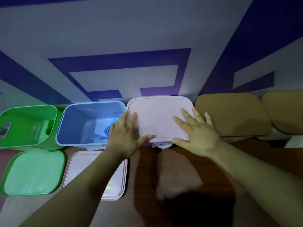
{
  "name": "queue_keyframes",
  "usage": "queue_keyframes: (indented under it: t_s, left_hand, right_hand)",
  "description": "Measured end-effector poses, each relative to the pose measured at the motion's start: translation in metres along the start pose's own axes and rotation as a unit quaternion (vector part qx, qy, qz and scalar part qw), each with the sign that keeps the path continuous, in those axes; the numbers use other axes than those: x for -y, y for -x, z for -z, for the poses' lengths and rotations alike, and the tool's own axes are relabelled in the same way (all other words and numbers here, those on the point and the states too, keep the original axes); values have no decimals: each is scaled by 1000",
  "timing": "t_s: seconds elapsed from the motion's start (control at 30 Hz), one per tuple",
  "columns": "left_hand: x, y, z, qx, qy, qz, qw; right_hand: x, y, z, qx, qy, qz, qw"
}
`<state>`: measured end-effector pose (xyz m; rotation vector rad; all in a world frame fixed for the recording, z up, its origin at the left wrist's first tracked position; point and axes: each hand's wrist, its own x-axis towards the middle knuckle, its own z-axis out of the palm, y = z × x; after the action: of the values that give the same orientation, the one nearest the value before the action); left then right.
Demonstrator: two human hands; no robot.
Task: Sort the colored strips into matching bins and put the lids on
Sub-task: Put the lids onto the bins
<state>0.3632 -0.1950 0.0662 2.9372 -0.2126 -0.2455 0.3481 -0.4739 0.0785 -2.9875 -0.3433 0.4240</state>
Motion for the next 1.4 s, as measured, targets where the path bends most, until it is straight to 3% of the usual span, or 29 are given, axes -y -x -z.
queue_keyframes:
  t_s: [0.23, 0.67, 0.87, 1.2, 1.4]
  left_hand:
    - [4, -22, -2, -1, -24, -51, 998]
    - [1, -19, -8, 13, -61, -28, 998]
    - [-1, -17, -9, 12, -84, -18, 996]
    - [-9, -14, -10, 10, -68, -11, 998]
    - [-11, -13, -8, 17, -82, -1, 996]
  right_hand:
    - [-1, -1, -2, -4, 1, 9, 1000]
    - [-2, -4, -10, -20, 52, 26, 998]
    - [-14, -20, 11, -32, 8, 26, 999]
    - [-24, -31, 8, -13, 62, 18, 998]
    - [-25, -31, 3, -11, 39, 16, 999]
